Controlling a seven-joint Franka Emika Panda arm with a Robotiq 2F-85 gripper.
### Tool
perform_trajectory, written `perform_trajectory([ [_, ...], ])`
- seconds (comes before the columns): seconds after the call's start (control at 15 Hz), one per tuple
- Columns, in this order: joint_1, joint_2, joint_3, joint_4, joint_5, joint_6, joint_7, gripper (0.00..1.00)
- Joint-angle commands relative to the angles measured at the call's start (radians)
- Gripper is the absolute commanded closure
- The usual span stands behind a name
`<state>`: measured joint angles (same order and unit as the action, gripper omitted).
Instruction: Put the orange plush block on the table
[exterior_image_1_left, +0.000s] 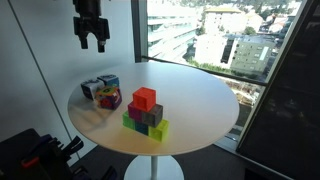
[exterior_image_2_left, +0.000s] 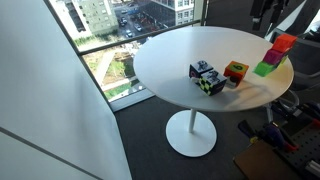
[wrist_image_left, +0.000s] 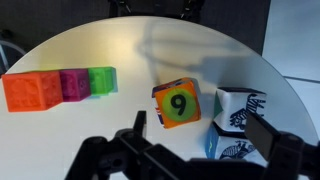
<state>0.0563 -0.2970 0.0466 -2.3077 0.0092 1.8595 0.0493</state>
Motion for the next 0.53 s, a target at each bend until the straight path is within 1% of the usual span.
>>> perform_trajectory([
  [0.0, -0.008, -0.033, -0.002, 0.03, -0.013, -0.063, -0.021, 0.0],
  [0.2, -0.016, -0.056, 0.004, 0.029, -0.039, -0.072, 0.002, 0.0],
  [0.47, -0.023, -0.086, 0.004, 0.014, -0.052, -0.045, 0.024, 0.0],
])
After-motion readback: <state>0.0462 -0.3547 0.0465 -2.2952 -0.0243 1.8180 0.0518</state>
